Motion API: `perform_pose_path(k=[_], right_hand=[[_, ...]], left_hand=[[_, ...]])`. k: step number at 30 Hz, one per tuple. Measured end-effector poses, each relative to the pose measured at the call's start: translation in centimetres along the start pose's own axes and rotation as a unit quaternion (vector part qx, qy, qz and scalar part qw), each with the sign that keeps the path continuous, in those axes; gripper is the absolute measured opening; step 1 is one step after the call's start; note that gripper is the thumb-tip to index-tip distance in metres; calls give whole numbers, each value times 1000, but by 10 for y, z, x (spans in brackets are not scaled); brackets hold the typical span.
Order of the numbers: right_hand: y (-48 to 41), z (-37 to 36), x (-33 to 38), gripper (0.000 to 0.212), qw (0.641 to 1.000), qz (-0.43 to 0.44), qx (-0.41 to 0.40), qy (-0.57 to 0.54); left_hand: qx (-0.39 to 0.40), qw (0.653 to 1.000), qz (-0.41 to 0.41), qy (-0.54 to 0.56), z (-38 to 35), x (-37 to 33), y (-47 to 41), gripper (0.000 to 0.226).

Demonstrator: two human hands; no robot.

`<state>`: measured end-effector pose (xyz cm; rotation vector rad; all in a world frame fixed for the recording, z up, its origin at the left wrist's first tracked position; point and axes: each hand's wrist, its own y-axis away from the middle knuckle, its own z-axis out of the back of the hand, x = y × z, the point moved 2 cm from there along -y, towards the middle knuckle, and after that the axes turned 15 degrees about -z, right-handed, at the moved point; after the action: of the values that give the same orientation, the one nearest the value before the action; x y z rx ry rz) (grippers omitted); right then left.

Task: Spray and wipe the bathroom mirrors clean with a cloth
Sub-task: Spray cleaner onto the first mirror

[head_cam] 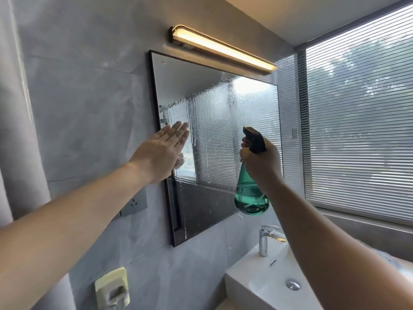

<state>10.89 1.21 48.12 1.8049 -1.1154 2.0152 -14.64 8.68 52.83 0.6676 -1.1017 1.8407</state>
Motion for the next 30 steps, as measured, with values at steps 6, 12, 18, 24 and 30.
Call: perform_pose_path(k=[6,12,18,24,30], right_hand=[[18,-8,-6,19,998,23,0,56],[26,-17,-14,18,999,18,12,45],[33,-20,-21,4,999,23,24,38],[44,-22,-26,7,998,21,48,19],[58,-27,-37,24,992,-8,121,-24]], left_hand=[[-11,1000,11,9,-2,-11,3,72],[-12,1000,17,22,2,-15,5,74],[5,1000,19,12,2,-17,11,72],[16,999,29,16,3,-17,17,69],[33,999,37,14,2,-16,24,71]])
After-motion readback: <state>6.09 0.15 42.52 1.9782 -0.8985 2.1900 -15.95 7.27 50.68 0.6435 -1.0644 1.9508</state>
